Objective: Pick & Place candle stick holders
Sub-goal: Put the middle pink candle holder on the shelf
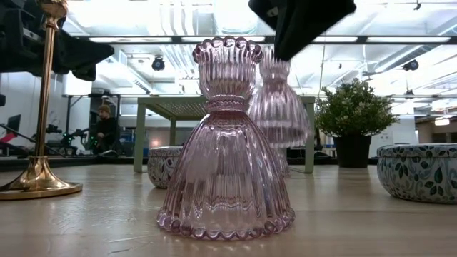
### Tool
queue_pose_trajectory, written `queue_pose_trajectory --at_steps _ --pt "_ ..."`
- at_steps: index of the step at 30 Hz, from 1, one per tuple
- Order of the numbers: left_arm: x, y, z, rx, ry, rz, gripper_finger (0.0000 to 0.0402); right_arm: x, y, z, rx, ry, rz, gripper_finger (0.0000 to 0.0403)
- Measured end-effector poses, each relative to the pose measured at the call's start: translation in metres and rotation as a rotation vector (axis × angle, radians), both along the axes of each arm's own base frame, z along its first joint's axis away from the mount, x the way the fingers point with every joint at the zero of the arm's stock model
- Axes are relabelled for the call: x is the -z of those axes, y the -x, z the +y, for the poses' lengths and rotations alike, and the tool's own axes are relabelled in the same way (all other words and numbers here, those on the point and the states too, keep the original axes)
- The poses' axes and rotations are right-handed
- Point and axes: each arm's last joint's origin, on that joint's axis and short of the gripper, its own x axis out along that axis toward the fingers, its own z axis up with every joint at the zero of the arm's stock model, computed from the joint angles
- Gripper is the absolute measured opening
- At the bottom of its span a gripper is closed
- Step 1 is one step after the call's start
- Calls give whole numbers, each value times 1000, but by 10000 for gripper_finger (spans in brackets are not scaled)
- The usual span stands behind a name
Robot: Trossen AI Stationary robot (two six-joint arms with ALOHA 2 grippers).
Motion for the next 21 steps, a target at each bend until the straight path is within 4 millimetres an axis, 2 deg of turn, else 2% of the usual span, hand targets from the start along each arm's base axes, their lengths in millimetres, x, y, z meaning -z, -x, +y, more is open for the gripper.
queue_pose_trajectory --at_steps 10,14,21 --pt "0 0 0 0 0 2 37 -59 3 -12 92 242 -54 19" --pt "0 0 0 0 0 2 37 -79 4 -20 83 281 -65 19" --pt "0 0 0 1 0 2 37 -112 2 -57 156 294 -65 19"
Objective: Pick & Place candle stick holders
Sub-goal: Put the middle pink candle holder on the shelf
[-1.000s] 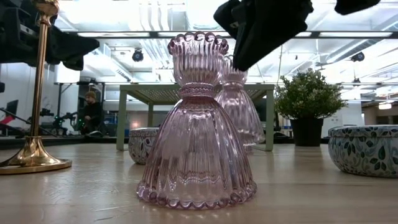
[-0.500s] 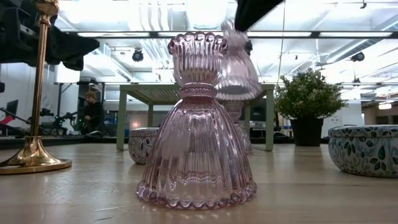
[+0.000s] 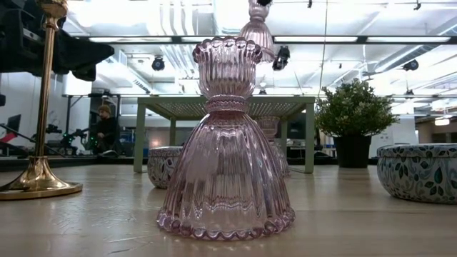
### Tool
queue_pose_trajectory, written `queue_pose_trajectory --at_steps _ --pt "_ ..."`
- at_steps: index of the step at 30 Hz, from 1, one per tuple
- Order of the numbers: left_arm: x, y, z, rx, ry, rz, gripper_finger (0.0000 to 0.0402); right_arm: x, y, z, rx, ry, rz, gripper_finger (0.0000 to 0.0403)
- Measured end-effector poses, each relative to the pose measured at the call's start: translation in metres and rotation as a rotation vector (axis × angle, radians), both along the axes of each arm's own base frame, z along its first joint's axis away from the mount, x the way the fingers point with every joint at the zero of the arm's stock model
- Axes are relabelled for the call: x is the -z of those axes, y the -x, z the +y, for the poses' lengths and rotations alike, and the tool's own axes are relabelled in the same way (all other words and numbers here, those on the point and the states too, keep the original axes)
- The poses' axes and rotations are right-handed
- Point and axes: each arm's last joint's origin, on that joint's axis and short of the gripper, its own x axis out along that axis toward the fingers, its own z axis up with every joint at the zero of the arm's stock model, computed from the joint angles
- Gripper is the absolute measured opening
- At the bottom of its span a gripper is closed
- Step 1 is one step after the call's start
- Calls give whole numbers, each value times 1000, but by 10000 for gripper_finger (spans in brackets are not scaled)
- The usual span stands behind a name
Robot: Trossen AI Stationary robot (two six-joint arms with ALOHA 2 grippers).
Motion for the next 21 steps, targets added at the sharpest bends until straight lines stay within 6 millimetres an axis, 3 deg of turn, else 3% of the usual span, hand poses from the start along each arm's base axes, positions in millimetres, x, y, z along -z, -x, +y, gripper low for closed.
queue_pose_trajectory --at_steps 11,21 --pt "0 0 0 0 0 -2 37 -23 -4 -95 182 -3 12 19" --pt "0 0 0 0 0 -2 37 -16 12 -186 311 -121 66 19"
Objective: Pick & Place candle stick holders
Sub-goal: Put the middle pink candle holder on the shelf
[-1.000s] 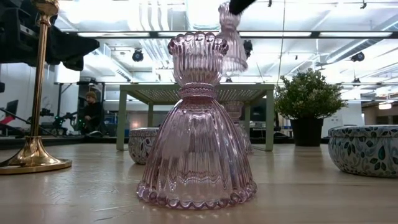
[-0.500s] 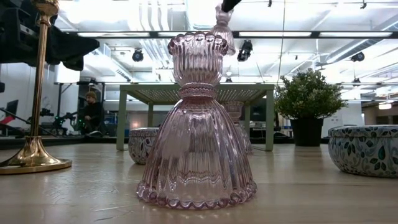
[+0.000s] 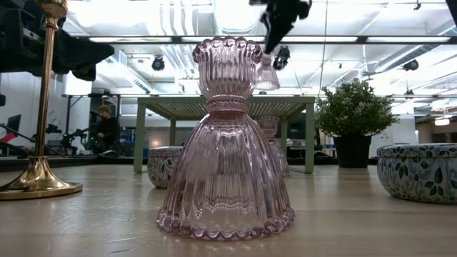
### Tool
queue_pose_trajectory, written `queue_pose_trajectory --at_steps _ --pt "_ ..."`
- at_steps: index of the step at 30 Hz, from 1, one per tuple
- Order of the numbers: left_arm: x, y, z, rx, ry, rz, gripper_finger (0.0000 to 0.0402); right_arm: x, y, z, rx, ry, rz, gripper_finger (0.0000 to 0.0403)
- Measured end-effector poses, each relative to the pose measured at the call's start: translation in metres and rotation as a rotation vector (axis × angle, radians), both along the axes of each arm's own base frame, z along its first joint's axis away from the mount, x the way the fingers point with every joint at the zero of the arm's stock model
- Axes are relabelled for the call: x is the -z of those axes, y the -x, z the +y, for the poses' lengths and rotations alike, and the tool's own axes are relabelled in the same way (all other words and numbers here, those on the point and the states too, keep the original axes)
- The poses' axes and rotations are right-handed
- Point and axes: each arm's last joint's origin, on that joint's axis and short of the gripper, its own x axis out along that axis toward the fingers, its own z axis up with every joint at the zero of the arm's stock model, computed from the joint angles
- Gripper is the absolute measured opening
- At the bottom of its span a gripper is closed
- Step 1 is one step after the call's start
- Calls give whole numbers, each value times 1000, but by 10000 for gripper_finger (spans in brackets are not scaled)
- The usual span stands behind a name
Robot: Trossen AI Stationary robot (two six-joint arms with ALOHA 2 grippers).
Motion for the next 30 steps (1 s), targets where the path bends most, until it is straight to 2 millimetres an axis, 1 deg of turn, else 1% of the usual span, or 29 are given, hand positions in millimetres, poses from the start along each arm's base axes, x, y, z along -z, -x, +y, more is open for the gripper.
queue_pose_trajectory --at_steps 6,9,12,18,24,30 --pt "0 0 0 0 0 0 37 3 9 -43 59 -66 -63 19" --pt "0 0 0 0 0 0 37 8 11 -57 64 -119 -104 19" --pt "0 0 0 0 0 0 37 16 14 -66 88 -134 -89 19" --pt "0 0 0 0 0 1 37 35 16 -68 91 -145 -26 19" --pt "0 0 0 -1 0 1 37 41 18 -69 110 -95 2 19" --pt "0 0 0 0 0 2 37 40 23 -66 114 -83 -5 19"
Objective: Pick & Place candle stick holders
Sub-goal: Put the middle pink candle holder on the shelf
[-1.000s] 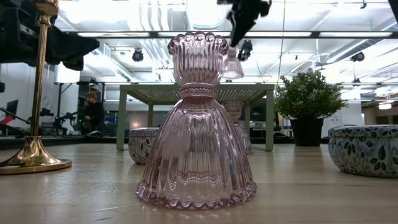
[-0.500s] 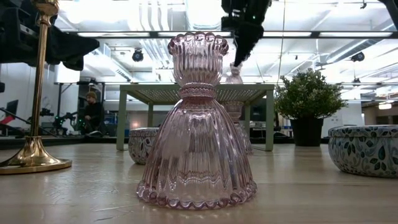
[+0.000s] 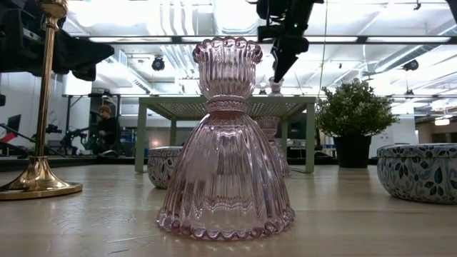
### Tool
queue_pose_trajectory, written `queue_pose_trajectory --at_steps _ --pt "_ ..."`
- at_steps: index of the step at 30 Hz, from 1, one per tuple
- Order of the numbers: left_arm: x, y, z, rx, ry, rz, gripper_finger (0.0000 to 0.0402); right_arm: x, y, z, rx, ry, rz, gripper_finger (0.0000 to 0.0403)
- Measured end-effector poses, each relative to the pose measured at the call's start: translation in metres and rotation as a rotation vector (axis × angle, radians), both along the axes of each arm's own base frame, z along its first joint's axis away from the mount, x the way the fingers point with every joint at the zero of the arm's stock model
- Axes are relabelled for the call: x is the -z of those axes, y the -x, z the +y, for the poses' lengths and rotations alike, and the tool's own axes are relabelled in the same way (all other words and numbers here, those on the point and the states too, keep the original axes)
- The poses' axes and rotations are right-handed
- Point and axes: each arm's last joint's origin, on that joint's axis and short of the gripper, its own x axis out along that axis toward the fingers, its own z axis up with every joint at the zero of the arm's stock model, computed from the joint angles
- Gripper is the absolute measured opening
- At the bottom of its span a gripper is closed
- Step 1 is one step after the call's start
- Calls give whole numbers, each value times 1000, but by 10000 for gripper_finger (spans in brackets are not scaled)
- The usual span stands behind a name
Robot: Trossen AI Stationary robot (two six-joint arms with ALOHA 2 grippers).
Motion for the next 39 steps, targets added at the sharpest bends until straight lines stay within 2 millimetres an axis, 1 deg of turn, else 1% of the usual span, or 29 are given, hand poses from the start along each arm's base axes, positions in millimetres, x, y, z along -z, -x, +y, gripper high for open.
queue_pose_trajectory --at_steps 7,17,33,39 --pt "0 0 0 0 0 0 37 -1 5 8 -29 3 17 20" --pt "0 0 0 0 0 0 37 1 -2 23 -116 19 35 23" --pt "0 0 0 0 0 -1 37 6 -4 23 -116 22 34 25" --pt "0 0 0 0 0 0 37 6 -5 22 -98 46 34 55"
